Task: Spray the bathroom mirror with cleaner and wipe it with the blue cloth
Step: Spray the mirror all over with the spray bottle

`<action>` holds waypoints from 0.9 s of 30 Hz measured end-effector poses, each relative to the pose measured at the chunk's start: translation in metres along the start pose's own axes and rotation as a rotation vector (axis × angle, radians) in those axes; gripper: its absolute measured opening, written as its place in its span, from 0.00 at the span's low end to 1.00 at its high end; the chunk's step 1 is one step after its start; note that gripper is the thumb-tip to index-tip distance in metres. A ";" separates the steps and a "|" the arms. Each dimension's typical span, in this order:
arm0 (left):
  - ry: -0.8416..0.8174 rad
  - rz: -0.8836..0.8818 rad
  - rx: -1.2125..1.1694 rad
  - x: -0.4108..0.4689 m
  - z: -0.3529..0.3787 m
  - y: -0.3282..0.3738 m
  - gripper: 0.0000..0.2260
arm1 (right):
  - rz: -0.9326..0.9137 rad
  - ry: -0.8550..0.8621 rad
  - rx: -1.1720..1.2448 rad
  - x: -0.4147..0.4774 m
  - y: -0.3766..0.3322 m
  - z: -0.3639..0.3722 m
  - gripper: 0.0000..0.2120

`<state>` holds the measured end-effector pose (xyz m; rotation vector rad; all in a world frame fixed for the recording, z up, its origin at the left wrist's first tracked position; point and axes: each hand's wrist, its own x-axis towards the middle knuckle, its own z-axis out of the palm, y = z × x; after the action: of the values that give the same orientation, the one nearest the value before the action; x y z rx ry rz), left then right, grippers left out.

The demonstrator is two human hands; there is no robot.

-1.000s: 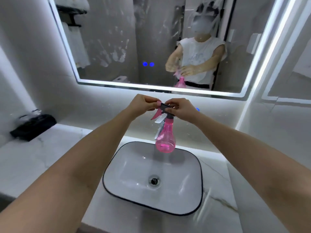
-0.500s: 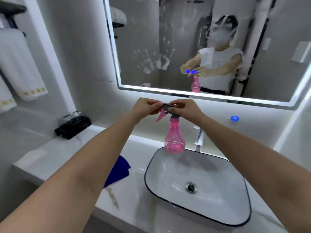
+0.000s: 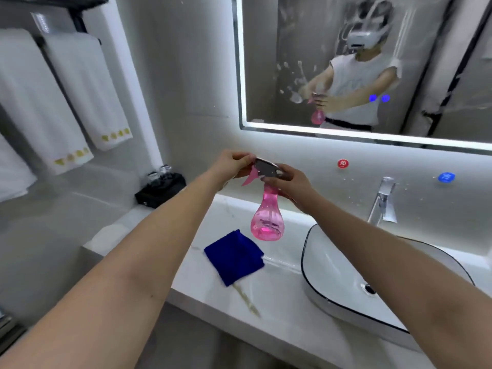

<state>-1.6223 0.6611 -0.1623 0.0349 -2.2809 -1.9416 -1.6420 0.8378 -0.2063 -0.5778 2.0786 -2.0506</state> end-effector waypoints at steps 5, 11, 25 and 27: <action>-0.030 -0.034 -0.185 0.019 -0.008 -0.014 0.13 | 0.135 -0.099 -0.043 0.006 0.007 0.007 0.15; -0.161 0.063 -0.146 0.062 0.000 0.020 0.13 | 0.110 -0.164 -0.048 0.048 -0.019 -0.008 0.14; -0.111 0.224 0.226 0.178 -0.083 0.081 0.21 | -0.278 0.288 0.175 0.225 -0.132 0.021 0.08; -0.157 0.219 0.262 0.189 -0.091 0.084 0.23 | -0.304 0.301 0.179 0.241 -0.146 0.029 0.07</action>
<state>-1.7910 0.5643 -0.0472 -0.3360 -2.5021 -1.5817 -1.8284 0.7214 -0.0272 -0.6211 2.0274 -2.6087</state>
